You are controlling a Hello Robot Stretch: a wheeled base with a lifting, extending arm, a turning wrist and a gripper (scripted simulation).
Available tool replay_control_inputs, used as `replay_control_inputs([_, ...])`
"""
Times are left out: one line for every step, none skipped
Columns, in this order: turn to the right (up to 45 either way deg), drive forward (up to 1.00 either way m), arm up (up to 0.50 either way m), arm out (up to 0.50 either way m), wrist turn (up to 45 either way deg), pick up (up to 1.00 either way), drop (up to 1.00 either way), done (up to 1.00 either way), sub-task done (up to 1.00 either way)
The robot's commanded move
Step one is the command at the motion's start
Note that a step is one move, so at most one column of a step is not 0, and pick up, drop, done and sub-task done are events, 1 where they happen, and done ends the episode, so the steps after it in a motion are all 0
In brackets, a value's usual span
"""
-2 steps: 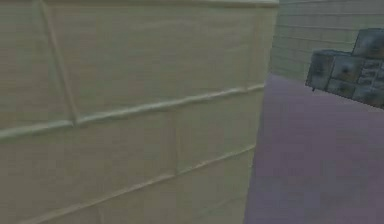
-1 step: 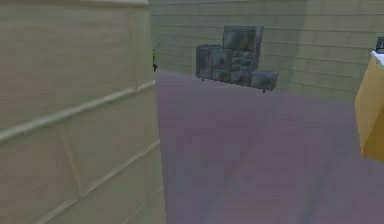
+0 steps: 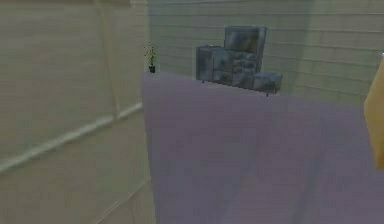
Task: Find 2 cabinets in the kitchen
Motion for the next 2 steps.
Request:
replay_control_inputs([33.0,0.0,0.0,0.0,0.0,0.0,0.0,0.0,0.0])
replay_control_inputs([0.0,1.0,0.0,0.0,0.0,0.0,0.0,0.0,0.0])
